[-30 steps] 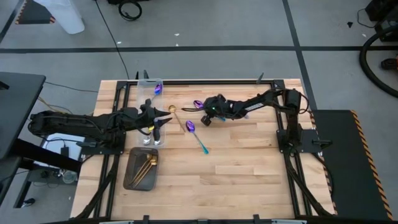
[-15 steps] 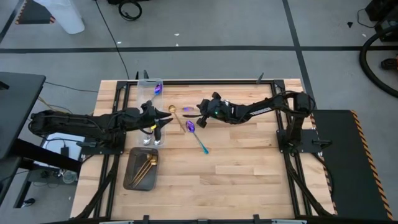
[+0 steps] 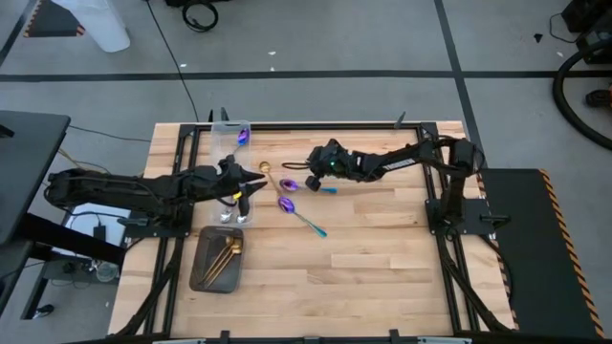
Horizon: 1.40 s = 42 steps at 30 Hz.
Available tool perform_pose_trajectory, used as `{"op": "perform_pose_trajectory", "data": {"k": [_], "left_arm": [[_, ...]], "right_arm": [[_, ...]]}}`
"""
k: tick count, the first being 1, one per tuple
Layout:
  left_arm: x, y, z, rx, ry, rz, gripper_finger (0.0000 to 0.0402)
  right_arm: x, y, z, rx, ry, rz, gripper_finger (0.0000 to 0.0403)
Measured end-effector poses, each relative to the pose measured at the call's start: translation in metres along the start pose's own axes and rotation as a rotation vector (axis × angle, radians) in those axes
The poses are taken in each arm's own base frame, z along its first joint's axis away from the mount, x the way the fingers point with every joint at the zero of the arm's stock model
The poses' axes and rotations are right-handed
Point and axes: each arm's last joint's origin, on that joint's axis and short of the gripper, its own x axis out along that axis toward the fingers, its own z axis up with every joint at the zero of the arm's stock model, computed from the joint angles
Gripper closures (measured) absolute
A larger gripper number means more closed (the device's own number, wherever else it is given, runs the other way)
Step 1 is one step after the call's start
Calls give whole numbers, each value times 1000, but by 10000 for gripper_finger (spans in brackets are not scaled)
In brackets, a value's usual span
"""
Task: Sort silverware by color (type)
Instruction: Put the purple spoon into the top transparent bin
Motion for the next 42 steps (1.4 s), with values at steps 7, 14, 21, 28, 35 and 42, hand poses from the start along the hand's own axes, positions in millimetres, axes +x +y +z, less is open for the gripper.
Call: {"op": "perform_pose_trajectory", "data": {"k": [7, 14, 21, 28, 35, 42], "left_arm": [[2, 0, -3, 7, 19, 3, 285], [-1, 0, -1, 11, 8, 1, 285], [-1, 0, 0, 29, 8, 1, 285], [-1, 1, -2, 37, 28, 5, 285], [-1, 1, -3, 37, 30, 5, 285], [-1, 1, -3, 61, 29, 4, 285]], "right_arm": [[23, 12, -28, -28, 74, 162, 256], [26, 26, -38, -109, 94, 151, 223], [19, 29, -32, -102, 82, 185, 228], [16, 37, -38, -137, 144, 236, 228], [15, 28, -46, -107, 186, 231, 249], [13, 27, -50, -122, 225, 231, 355]]}}
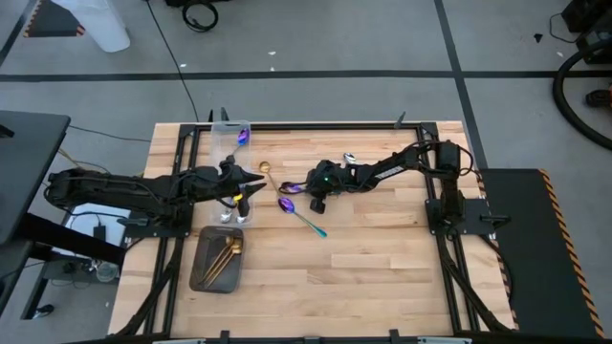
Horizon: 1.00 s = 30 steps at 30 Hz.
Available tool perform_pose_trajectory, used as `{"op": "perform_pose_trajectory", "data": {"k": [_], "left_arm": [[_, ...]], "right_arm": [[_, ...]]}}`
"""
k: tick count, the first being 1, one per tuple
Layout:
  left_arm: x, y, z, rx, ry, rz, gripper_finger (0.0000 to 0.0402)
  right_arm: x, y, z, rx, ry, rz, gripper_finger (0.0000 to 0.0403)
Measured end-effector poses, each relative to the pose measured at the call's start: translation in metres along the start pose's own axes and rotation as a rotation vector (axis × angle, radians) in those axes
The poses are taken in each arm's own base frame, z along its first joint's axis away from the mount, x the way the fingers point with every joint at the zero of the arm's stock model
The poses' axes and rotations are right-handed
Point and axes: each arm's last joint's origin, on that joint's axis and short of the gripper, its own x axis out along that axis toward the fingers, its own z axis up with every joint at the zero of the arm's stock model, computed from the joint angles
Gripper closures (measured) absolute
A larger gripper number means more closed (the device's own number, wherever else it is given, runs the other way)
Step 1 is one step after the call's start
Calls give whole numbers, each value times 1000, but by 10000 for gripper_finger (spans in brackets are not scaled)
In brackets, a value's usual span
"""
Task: Sort silverware by color (type)
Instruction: Put the purple spoon into the top transparent bin
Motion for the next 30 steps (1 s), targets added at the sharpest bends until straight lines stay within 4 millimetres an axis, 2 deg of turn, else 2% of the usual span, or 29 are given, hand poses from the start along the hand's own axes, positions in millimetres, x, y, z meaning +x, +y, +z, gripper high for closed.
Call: {"op": "perform_pose_trajectory", "data": {"k": [3, 8, 13, 30], "left_arm": [[0, 0, 0, 0, -3, 0, 285], [0, 0, 0, 0, -3, 0, 285], [0, 0, 0, 0, -4, 0, 285], [0, 0, -3, -58, 28, 4, 285]], "right_arm": [[0, 0, 0, -1, 3, -1, 385], [-2, 0, 1, 7, -10, -10, 373], [-11, -1, 6, 3, -13, -27, 383], [-16, 1, 17, 10, -76, -44, 377]]}}
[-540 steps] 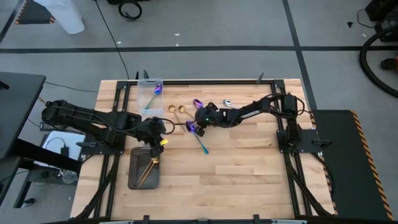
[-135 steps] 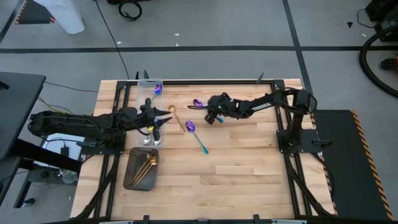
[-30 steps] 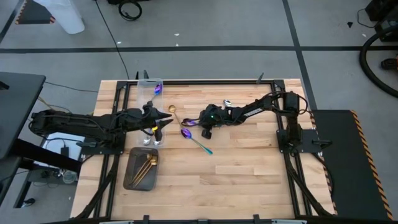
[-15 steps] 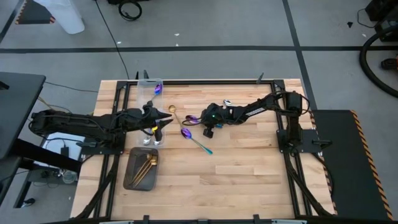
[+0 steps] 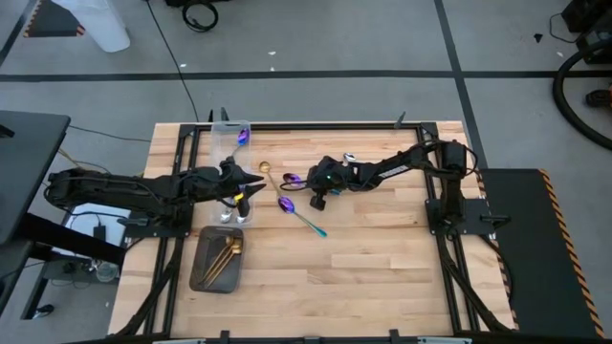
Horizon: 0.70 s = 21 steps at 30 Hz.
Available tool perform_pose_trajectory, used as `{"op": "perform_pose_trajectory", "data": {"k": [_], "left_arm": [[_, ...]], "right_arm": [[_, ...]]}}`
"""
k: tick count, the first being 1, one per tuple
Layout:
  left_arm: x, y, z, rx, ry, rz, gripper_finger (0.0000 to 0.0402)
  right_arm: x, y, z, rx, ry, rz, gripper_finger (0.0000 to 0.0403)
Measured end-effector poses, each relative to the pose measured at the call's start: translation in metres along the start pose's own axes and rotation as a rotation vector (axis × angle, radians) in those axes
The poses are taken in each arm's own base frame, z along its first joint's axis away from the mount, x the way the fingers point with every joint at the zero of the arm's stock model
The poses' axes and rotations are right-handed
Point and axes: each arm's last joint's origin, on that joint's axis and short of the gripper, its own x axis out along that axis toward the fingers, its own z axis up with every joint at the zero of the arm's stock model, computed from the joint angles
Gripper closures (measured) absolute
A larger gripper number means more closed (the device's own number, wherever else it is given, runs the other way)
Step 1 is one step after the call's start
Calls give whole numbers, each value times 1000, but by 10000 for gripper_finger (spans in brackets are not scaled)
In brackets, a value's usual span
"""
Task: Sort silverware by color (type)
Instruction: Put the purple spoon into the top transparent bin
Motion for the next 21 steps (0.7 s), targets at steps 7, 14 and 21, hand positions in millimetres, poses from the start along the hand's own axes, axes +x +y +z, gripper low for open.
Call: {"op": "perform_pose_trajectory", "data": {"k": [7, 14, 21], "left_arm": [[0, 0, 0, -41, 0, 0, 285], [0, 1, -1, -83, 8, 6, 243], [3, 0, 1, -141, -17, 18, 190]], "right_arm": [[-5, 12, 24, -19, -28, 16, 376], [-28, 29, 59, -47, -128, -159, 375], [-58, 55, 82, -108, -291, -314, 375]]}}
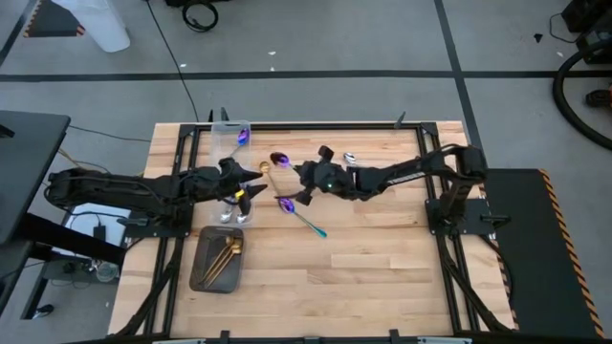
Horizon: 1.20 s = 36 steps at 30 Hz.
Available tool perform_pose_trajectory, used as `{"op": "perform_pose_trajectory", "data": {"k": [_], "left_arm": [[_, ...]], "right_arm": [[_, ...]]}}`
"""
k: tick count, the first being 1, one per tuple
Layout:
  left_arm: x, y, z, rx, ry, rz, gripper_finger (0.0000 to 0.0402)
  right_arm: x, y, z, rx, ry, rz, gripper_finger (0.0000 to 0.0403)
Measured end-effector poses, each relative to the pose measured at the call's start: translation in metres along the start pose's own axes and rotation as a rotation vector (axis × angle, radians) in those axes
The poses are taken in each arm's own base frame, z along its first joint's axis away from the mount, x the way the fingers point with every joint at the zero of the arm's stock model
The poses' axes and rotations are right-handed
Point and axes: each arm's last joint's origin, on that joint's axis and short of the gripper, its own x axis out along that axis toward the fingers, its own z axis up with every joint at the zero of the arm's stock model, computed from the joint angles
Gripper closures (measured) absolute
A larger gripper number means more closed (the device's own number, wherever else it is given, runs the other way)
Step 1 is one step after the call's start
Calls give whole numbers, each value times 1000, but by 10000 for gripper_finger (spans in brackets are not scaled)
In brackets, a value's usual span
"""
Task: Sort silverware by color (type)
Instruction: Put the purple spoon into the top transparent bin
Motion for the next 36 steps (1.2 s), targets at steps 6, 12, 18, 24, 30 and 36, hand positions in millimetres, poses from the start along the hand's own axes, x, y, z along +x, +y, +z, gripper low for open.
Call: {"op": "perform_pose_trajectory", "data": {"k": [6, 12, 18, 24, 30, 36], "left_arm": [[12, -5, 3, -26, -76, -13, 197], [21, -11, 12, -26, -211, -57, 202], [27, -14, 15, -44, -282, -77, 202], [32, -14, 17, -58, -329, -78, 217], [32, -10, 19, -42, -344, -53, 283], [34, -5, 19, -3, -332, -32, 372]], "right_arm": [[-17, 20, 19, -37, -162, -6, 375], [-28, 32, 24, -92, -195, -57, 375], [-30, 33, 25, -93, -200, -60, 375], [-30, 34, 25, -93, -203, -53, 375], [-30, 34, 25, -87, -202, -52, 375], [-29, 35, 24, -78, -208, 8, 354]]}}
